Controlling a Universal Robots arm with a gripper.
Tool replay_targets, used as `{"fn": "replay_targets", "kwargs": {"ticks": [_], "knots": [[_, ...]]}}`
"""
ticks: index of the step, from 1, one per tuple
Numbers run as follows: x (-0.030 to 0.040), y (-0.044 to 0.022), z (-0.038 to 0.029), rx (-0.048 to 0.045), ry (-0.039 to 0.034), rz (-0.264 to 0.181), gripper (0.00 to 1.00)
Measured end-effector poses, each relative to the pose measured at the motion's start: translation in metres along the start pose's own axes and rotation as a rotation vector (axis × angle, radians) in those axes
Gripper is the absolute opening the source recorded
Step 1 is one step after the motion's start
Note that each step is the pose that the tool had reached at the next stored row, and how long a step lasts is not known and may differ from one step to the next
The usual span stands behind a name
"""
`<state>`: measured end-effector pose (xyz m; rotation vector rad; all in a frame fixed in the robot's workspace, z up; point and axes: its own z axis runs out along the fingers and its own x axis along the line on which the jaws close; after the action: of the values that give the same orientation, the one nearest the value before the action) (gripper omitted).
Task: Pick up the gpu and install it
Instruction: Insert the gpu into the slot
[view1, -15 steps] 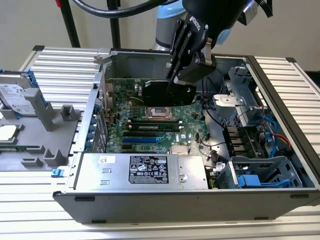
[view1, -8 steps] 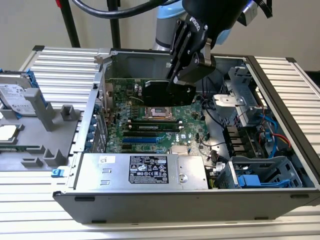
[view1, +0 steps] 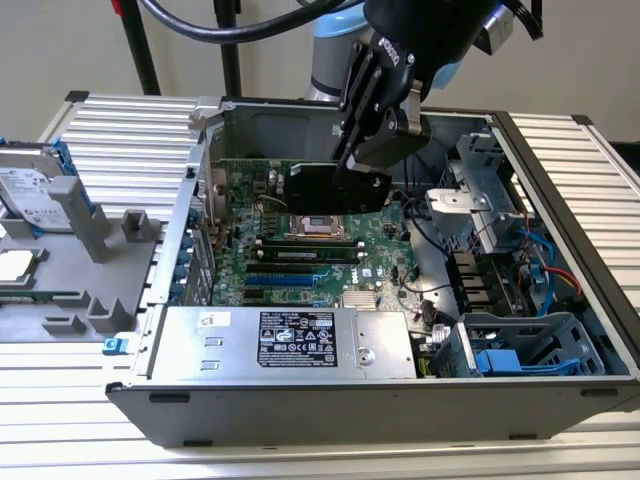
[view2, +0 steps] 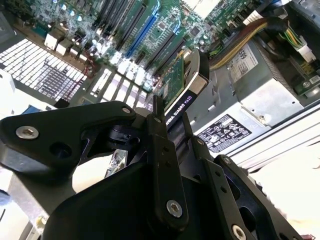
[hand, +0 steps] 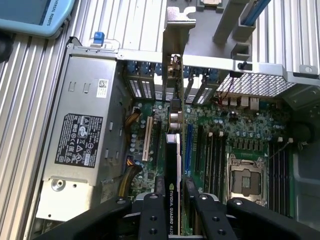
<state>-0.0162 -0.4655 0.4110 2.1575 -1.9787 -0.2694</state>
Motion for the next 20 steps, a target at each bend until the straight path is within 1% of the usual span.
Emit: {"fn": "replay_targets", "kwargs": {"ticks": [20], "knots": [[0.0, -0.0015, 0.0055, 0.0, 0.0001, 0.0, 0.0]]}}
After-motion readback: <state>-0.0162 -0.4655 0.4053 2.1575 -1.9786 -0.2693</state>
